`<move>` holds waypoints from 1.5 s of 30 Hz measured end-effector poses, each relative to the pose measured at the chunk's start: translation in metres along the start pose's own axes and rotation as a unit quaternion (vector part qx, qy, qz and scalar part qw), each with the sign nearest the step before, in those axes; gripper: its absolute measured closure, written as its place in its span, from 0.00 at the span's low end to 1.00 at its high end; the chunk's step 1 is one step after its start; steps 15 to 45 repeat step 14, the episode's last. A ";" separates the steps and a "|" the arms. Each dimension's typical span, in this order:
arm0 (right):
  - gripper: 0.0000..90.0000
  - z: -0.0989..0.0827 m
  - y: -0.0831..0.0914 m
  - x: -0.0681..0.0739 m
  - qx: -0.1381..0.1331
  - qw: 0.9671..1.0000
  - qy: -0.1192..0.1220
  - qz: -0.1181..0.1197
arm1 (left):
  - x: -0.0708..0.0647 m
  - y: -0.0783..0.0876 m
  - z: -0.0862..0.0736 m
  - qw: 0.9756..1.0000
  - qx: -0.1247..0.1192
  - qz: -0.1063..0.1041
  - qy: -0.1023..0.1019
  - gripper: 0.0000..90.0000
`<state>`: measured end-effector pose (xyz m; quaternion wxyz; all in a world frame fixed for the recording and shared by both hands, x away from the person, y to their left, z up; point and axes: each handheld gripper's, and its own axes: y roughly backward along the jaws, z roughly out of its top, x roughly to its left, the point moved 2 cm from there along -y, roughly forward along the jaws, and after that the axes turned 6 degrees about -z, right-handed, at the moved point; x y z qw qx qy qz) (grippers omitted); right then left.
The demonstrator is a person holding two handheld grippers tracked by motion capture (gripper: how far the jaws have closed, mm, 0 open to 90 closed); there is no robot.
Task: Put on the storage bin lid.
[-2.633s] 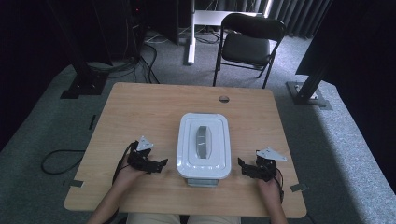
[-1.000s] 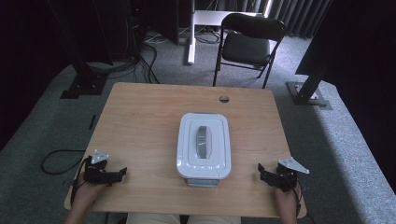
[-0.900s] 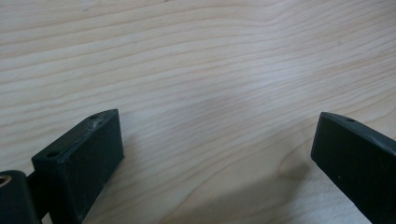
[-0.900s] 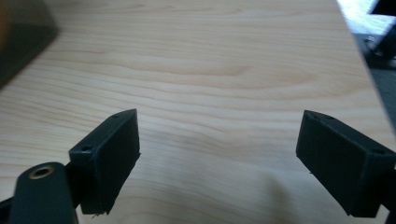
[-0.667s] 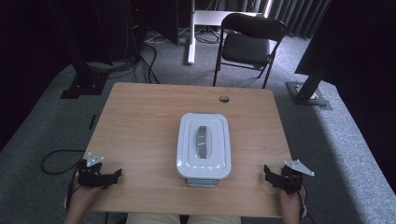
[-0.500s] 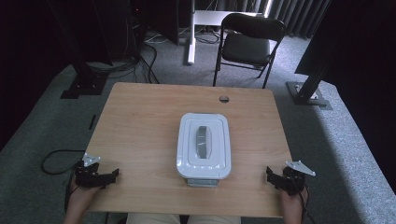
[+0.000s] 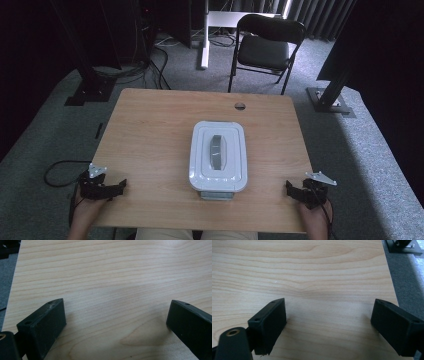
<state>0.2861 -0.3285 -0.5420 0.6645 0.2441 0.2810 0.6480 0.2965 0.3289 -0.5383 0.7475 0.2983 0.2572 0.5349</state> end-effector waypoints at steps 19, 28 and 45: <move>0.14 0.003 -0.004 -0.004 -0.001 1.000 0.005 0.005 | 0.002 -0.003 0.003 1.000 -0.001 0.005 0.006 0.03; 0.14 0.003 -0.004 -0.004 -0.001 1.000 0.005 0.005 | 0.002 -0.003 0.003 1.000 -0.001 0.005 0.006 0.03; 0.14 0.003 -0.004 -0.004 -0.001 1.000 0.005 0.005 | 0.002 -0.003 0.003 1.000 -0.001 0.005 0.006 0.03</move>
